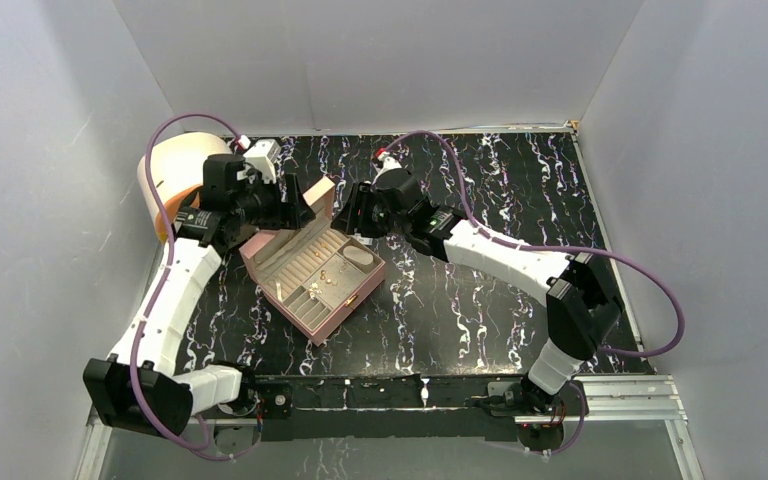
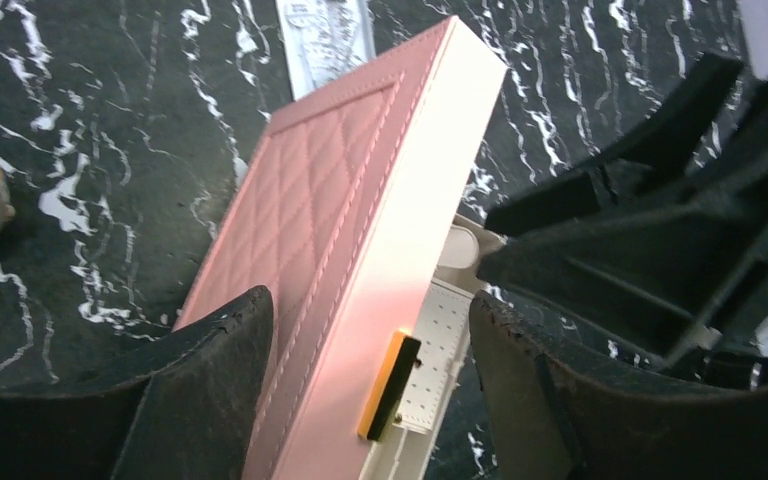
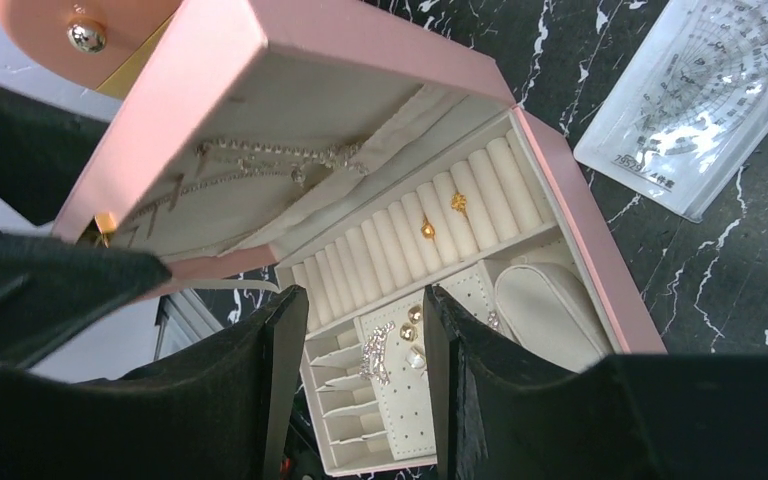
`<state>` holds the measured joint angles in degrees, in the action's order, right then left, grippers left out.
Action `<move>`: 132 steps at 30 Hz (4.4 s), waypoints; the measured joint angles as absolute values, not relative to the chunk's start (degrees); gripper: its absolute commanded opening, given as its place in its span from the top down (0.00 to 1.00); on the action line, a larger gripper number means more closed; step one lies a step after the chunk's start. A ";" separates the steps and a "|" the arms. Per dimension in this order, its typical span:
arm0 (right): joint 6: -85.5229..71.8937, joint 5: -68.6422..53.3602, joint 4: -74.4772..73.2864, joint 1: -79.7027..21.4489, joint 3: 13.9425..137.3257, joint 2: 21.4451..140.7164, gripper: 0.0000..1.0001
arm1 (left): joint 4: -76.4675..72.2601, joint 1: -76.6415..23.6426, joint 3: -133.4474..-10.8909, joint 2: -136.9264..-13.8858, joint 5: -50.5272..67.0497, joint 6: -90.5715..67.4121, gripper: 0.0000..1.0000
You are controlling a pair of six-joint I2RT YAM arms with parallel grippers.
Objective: Organize the mixed jewelry
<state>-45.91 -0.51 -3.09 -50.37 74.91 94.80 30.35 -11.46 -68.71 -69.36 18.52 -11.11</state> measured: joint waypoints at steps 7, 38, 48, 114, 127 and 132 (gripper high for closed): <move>-45.84 1.69 -3.11 -50.37 74.94 94.80 0.43 | 27.92 -11.49 -64.58 -65.52 24.99 -13.67 0.22; -47.81 4.80 -4.67 -50.33 51.68 80.25 0.32 | 25.19 -11.90 -48.23 -59.48 22.33 -19.07 0.26; -48.47 -1.34 -3.07 -50.30 54.08 85.89 0.31 | 38.96 -12.12 -48.29 -52.82 1.61 -25.96 0.23; -49.63 8.86 -23.94 -53.65 71.79 95.98 0.23 | 40.18 -12.88 -40.34 -49.10 -6.07 -54.46 0.24; -28.08 34.39 -28.93 -52.95 66.67 53.71 0.01 | 38.98 -12.95 -63.24 -50.30 -9.69 -27.51 0.21; -22.11 43.24 -34.98 -52.88 69.78 43.66 0.01 | 39.90 -13.26 -73.43 -49.23 -13.58 -22.41 0.21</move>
<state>-22.11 43.24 -34.98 -52.88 69.78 43.66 39.90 -13.26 -73.43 -49.23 -13.58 -22.41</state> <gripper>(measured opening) 0.985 0.786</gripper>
